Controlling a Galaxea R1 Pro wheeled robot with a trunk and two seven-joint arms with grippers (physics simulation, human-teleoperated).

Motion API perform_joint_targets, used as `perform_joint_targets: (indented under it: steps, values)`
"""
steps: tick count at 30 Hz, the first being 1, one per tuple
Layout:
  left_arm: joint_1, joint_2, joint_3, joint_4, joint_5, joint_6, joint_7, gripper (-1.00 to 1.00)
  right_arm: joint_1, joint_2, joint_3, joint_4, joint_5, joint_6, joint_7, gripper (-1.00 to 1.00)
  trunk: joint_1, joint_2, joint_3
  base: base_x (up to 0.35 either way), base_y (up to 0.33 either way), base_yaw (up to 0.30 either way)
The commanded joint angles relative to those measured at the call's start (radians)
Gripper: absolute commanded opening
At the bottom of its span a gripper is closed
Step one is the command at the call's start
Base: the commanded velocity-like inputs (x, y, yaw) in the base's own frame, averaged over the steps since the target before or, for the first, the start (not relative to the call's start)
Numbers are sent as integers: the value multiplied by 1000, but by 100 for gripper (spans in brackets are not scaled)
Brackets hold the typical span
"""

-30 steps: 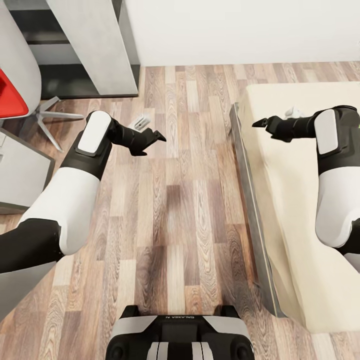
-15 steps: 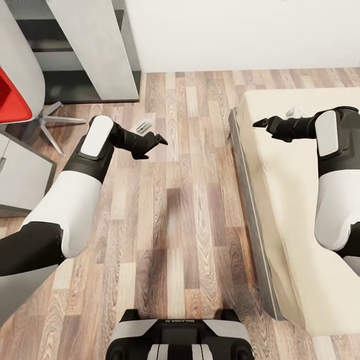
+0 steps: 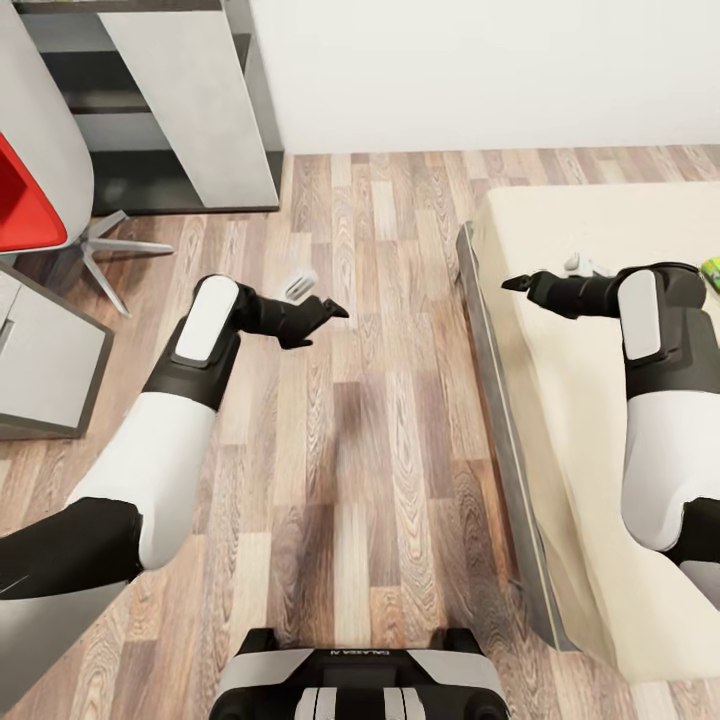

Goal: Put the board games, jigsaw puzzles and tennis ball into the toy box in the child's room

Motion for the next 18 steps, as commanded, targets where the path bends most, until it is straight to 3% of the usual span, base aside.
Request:
perform_joint_targets:
  steps: [1, 7, 8, 10, 11, 12, 18]
  values:
    - [24, -1, 0, -31, 20, 1, 10, 100, 19, 0, -3, -28, 9, 4, 11, 100, 4, -8, -2, 0, 0, 0]
    - [117, -3, -2, -150, 52, 0, 21, 100, 117, -3, -6, -157, 2, 4, 11, 100, 27, -50, -11, 0, 0, 0]
    - [198, -4, -3, -249, 103, 1, 54, 100, 255, -9, -15, -346, -30, 4, 13, 100, 31, -57, -13, 0, 0, 0]
    - [233, -3, -4, -292, 142, 1, 75, 100, 324, -11, -23, -437, -51, 4, 14, 100, 38, -71, -16, 0, 0, 0]
    - [233, -3, -4, -292, 142, 1, 75, 100, 324, -11, -23, -437, -51, 4, 14, 100, 42, -78, -17, 0, 0, 0]
    - [279, -1, -5, -354, 190, 1, 117, 100, 397, -21, -33, -515, -82, 4, 14, 100, 46, -85, -19, 0, 0, 0]
    - [333, 0, -6, -430, 226, 1, 166, 100, 446, -39, -39, -564, -126, 4, 14, 100, 58, -106, -18, 0, 0, 0]
